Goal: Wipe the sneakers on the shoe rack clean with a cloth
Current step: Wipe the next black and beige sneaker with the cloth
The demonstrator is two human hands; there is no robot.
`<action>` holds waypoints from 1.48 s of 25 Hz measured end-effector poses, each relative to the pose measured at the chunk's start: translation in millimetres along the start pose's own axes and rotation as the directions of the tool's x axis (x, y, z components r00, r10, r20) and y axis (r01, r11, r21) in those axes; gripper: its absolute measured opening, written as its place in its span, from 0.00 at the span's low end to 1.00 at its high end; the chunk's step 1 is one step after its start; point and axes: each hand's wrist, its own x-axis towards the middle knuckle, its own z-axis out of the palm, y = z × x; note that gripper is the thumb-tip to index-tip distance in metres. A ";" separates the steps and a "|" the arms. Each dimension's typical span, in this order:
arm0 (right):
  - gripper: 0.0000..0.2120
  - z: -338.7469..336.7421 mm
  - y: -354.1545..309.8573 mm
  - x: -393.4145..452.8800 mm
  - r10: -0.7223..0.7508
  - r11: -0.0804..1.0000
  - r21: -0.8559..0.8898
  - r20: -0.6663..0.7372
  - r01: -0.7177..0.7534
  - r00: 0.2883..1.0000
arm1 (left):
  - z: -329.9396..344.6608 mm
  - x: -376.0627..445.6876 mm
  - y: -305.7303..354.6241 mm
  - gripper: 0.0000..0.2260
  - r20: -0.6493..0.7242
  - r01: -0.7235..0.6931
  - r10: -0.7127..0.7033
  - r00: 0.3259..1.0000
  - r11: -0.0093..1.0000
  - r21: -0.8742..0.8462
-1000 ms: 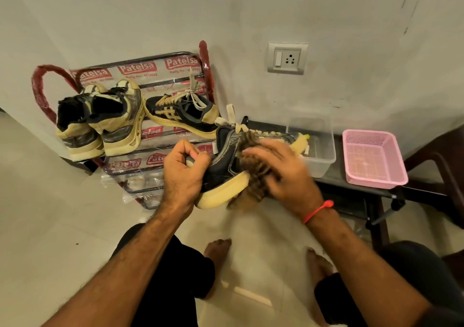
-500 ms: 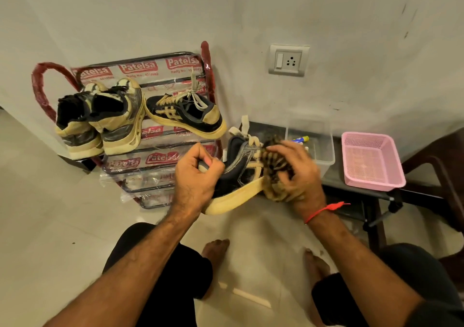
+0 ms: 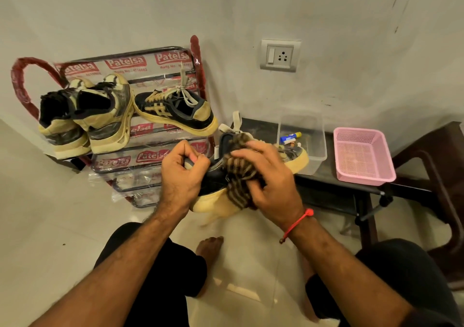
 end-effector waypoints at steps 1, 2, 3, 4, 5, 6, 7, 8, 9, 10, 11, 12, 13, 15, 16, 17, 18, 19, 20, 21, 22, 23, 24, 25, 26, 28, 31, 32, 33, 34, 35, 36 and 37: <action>0.22 -1.0 -2.5 0.8 -0.026 1.000 0.017 -0.001 0.026 1.000 | -0.2 1.2 -0.1 0.08 -0.019 0.001 -0.001 1.000 1.000 0.006; 0.23 -4.6 3.8 4.0 -0.004 1.000 0.015 -0.051 0.005 0.999 | -1.7 2.1 1.0 0.08 -0.052 -0.003 0.003 0.999 1.000 0.002; 0.23 -8.5 17.1 4.8 0.084 0.996 0.042 -0.132 -0.079 0.988 | -3.6 2.4 3.2 0.08 -0.092 -0.027 0.026 0.995 1.000 -0.004; 0.22 -11.6 29.6 5.3 0.214 0.973 0.131 -0.214 -0.189 0.953 | -5.6 2.2 6.4 0.10 -0.119 -0.081 0.080 0.990 0.997 -0.004; 0.21 -13.3 32.3 6.6 0.368 0.911 0.287 -0.235 -0.297 0.900 | -7.5 1.4 9.7 0.11 -0.127 -0.156 0.155 0.980 0.988 0.002; 0.20 -13.0 31.0 7.1 0.476 0.828 0.430 -0.198 -0.361 0.857 | -8.6 0.2 11.9 0.11 -0.115 -0.245 0.245 0.963 0.969 0.013; 0.20 -12.0 25.4 7.7 0.515 0.774 0.501 -0.142 -0.388 0.845 | -8.6 -0.9 14.1 0.10 -0.091 -0.341 0.342 0.935 0.940 0.033; 0.20 -12.8 21.0 8.7 0.487 0.790 0.471 -0.091 -0.393 0.869 | -8.1 -1.4 15.6 0.10 -0.063 -0.428 0.431 0.900 0.902 0.054; 0.20 -16.5 19.2 9.3 0.444 0.821 0.417 -0.036 -0.390 0.895 | -8.3 -0.4 16.8 0.11 -0.036 -0.494 0.497 0.867 0.867 0.070; 0.21 -22.8 19.1 11.6 0.396 0.854 0.360 0.021 -0.376 0.918 | -9.3 1.0 17.1 0.12 -0.014 -0.538 0.541 0.841 0.839 0.083; 0.21 -31.1 21.2 14.8 0.348 0.882 0.311 0.081 -0.355 0.934 | -11.3 2.2 17.8 0.13 0.005 -0.574 0.576 0.817 0.813 0.092; 0.23 -39.0 24.1 18.0 0.296 0.907 0.270 0.137 -0.323 0.945 | -13.5 2.7 18.2 0.13 0.028 -0.612 0.612 0.790 0.785 0.100; 0.27 -45.9 27.2 20.1 0.252 0.925 0.241 0.193 -0.295 0.948 | -15.5 2.1 18.4 0.13 0.062 -0.647 0.644 0.762 0.756 0.103; 0.40 -55.2 32.6 21.9 0.207 0.937 0.218 0.286 -0.274 0.936 | -17.2 0.9 19.7 0.14 0.158 -0.716 0.700 0.696 0.693 0.086; 0.43 -57.8 34.6 21.9 0.185 0.948 0.188 0.327 -0.256 0.927 | -16.6 0.1 20.6 0.14 0.207 -0.752 0.727 0.654 0.655 0.073; 0.44 -58.3 36.0 21.5 0.157 0.966 0.137 0.359 -0.218 0.920 | -15.4 -1.2 21.4 0.14 0.250 -0.783 0.750 0.613 0.618 0.066; 0.42 -57.0 38.0 20.0 0.126 0.983 0.076 0.377 -0.166 0.918 | -14.1 -2.5 21.8 0.14 0.285 -0.808 0.765 0.578 0.586 0.067; 0.38 -54.3 41.3 17.3 0.111 0.991 0.027 0.378 -0.131 0.919 | -13.2 -3.2 21.7 0.14 0.312 -0.820 0.769 0.558 0.568 0.069; 0.35 -50.8 43.5 14.9 0.103 0.994 -0.002 0.363 -0.109 0.926 | -13.3 -3.0 20.4 0.14 0.327 -0.825 0.768 0.550 0.561 0.071; 0.32 -46.4 45.4 12.1 0.092 0.996 -0.013 0.339 -0.093 0.936 | -14.0 -2.5 19.0 0.14 0.332 -0.824 0.765 0.552 0.562 0.075; 0.31 -41.9 46.3 9.0 0.079 0.997 -0.016 0.312 -0.078 0.947 | -14.3 -2.1 18.0 0.14 0.337 -0.820 0.759 0.557 0.566 0.082; 0.29 -37.2 47.5 6.1 0.074 0.997 -0.022 0.288 -0.070 0.955 | -14.7 -1.3 17.1 0.13 0.349 -0.812 0.745 0.568 0.576 0.094; 0.29 -33.1 47.8 4.1 0.073 0.997 -0.044 0.267 -0.063 0.961 | -14.4 -0.7 16.9 0.13 0.367 -0.795 0.717 0.593 0.594 0.124; 0.28 -30.1 48.1 3.0 0.075 0.995 -0.079 0.239 -0.057 0.968 | -13.6 0.0 18.7 0.12 0.381 -0.758 0.666 0.642 0.625 0.184; 0.27 -28.2 48.3 2.4 0.073 0.991 -0.123 0.203 -0.048 0.977 | -12.5 0.6 21.5 0.11 0.382 -0.703 0.596 0.706 0.655 0.277; 0.25 -27.0 46.8 2.5 0.036 0.974 -0.227 0.120 -0.008 0.992 | -9.2 -4.7 33.1 0.14 0.351 -0.539 0.412 0.841 0.695 0.476; 0.22 -30.1 44.5 6.6 -0.078 0.918 -0.382 0.080 0.102 0.994 | 6.6 -26.3 49.0 0.29 0.429 -0.377 0.091 0.899 0.661 0.649; 0.23 -30.2 43.6 7.0 -0.110 0.898 -0.420 0.085 0.136 0.990 | 14.4 -33.4 52.5 0.31 0.461 -0.346 0.021 0.887 0.691 0.634; 0.23 -28.7 42.8 6.9 -0.137 0.880 -0.446 0.093 0.164 0.986 | 22.3 -38.3 53.9 0.32 0.469 -0.270 -0.035 0.883 0.778 0.567; 0.24 -26.2 41.8 5.9 -0.157 0.872 -0.454 0.094 0.183 0.983 | 28.9 -40.7 54.4 0.31 0.452 -0.152 -0.085 0.888 0.874 0.462; 0.24 -22.9 41.3 3.7 -0.166 0.877 -0.443 0.090 0.189 0.982 | 34.0 -41.5 52.6 0.30 0.419 -0.032 -0.128 0.899 0.934 0.355; 0.23 -19.4 40.5 1.5 -0.158 0.890 -0.418 0.089 0.180 0.984 | 37.0 -40.5 49.6 0.28 0.380 0.052 -0.157 0.911 0.961 0.273; 0.24 -17.2 40.1 0.4 -0.141 0.907 -0.386 0.101 0.170 0.985 | 38.9 -39.4 46.9 0.26 0.341 0.094 -0.162 0.926 0.974 0.208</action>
